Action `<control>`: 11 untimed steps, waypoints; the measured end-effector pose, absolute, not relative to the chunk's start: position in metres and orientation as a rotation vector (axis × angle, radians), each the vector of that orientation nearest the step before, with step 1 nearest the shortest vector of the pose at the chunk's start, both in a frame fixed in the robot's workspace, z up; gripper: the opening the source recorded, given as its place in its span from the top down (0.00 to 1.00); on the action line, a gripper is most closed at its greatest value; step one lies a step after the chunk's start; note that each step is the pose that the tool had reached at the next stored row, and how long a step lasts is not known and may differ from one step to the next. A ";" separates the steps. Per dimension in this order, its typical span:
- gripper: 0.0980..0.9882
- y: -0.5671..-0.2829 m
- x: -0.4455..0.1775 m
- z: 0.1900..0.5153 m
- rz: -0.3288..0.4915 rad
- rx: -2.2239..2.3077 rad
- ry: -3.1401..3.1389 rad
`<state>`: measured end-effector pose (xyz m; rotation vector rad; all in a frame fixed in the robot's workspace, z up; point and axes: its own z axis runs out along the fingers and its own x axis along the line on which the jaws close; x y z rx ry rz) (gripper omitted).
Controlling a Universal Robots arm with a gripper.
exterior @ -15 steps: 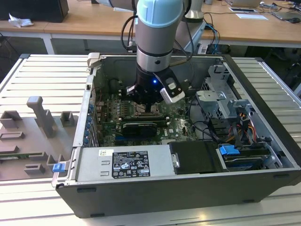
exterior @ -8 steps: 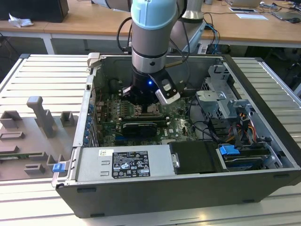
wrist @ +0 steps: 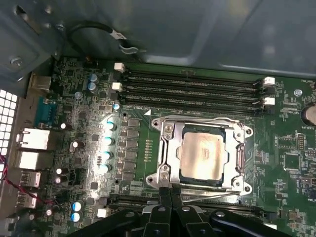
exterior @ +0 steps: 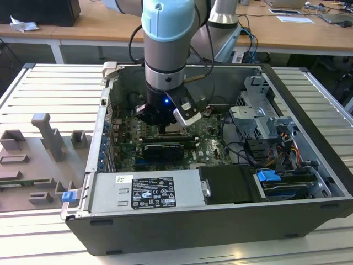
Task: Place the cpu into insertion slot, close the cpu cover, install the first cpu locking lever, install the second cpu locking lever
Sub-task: 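Install the second cpu locking lever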
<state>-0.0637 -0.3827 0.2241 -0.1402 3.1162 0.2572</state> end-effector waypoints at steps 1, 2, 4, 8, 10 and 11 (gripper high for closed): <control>0.99 -0.383 -0.064 0.224 0.265 -0.140 3.115; 0.99 -0.384 -0.064 0.224 0.273 -0.140 3.114; 0.99 -0.388 -0.065 0.224 0.295 -0.140 3.112; 0.99 -0.394 -0.068 0.224 0.302 -0.140 3.111; 0.99 -0.395 -0.070 0.224 0.305 -0.139 3.110; 0.99 -0.395 -0.070 0.223 0.306 -0.140 3.110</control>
